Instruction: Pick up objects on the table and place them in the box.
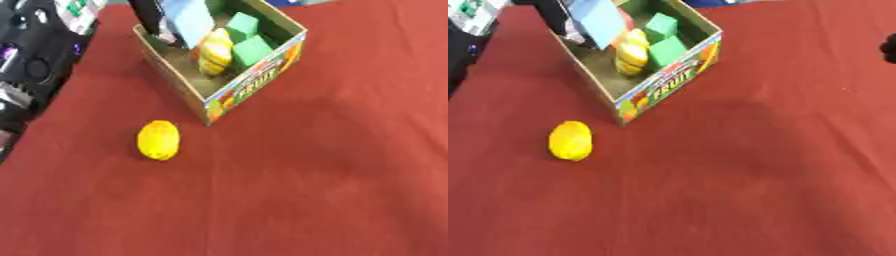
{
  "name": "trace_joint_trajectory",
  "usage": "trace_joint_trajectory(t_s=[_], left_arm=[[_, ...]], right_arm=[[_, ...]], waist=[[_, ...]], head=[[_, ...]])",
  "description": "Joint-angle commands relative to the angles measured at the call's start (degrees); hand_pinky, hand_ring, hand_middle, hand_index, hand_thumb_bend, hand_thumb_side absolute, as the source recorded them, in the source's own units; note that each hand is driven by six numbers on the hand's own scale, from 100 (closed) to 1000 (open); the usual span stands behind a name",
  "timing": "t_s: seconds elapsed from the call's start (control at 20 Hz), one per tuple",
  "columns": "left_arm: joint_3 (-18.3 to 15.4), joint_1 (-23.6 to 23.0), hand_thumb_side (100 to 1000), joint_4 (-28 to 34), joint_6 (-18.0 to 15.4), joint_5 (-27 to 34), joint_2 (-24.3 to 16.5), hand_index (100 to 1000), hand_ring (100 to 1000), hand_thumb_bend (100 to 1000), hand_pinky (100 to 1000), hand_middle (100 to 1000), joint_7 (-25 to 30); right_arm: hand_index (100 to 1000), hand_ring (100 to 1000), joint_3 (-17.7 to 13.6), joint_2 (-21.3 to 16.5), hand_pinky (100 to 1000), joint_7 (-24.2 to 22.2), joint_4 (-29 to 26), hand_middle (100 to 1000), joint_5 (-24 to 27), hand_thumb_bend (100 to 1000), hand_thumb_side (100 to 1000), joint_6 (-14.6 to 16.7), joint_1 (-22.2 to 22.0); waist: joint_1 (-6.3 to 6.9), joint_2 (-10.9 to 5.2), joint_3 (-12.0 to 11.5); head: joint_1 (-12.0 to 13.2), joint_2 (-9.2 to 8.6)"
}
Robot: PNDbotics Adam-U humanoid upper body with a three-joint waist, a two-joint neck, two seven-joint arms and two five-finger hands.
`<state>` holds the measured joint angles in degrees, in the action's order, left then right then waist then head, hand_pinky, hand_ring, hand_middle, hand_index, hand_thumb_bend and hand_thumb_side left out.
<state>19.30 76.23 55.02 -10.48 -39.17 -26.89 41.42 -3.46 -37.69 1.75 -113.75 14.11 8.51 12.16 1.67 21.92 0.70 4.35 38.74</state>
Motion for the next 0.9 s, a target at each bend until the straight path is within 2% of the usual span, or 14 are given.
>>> trace_joint_trajectory(t_s=[0.05,0.1,0.2,0.3,0.6,0.9], left_arm=[[-0.7,1.2,100,-0.6,-0.9,-0.9,-0.1,798,754,527,803,693,0.3],[-0.5,1.1,100,-0.8,-1.2,-1.4,-0.1,839,795,620,832,743,0.8],[-0.5,1.0,100,-0.9,-2.0,-3.1,-0.2,875,849,721,880,795,1.6],[-0.7,0.9,100,-0.9,-2.5,-4.8,-0.4,894,861,750,892,810,1.8],[-1.6,0.3,100,-0.6,-2.7,-6.0,-1.8,893,845,728,872,798,1.7],[-0.3,-0.9,100,3.7,-1.4,1.8,-4.8,840,782,597,833,721,1.6]], right_arm=[[778,754,-0.3,-0.7,792,-0.2,-0.8,685,0.4,100,575,0.0,0.7],[778,753,-0.4,-0.7,792,-0.2,-0.8,685,0.4,100,575,0.0,0.7],[778,753,-0.4,-0.5,791,-0.2,-0.8,684,0.5,100,576,0.0,0.7],[777,752,-0.4,-0.3,791,-0.2,-0.8,683,0.5,100,577,-0.1,0.7],[777,752,-0.8,-0.1,792,0.0,-0.8,682,0.7,100,574,-0.1,0.2],[777,752,-1.0,-0.3,792,0.4,-0.8,682,0.8,100,574,-0.2,-0.4]], waist=[[-0.12,-1.03,0.1],[-0.12,-0.98,0.2],[-0.14,-0.94,0.2],[-0.17,-1.00,0.2],[-0.36,-1.89,-0.6],[-0.46,-3.18,-2.3]], head=[[0.3,-0.74],[0.2,-0.70],[0.2,-0.57],[0.2,-0.38],[-0.5,0.85],[-2.0,2.65]])
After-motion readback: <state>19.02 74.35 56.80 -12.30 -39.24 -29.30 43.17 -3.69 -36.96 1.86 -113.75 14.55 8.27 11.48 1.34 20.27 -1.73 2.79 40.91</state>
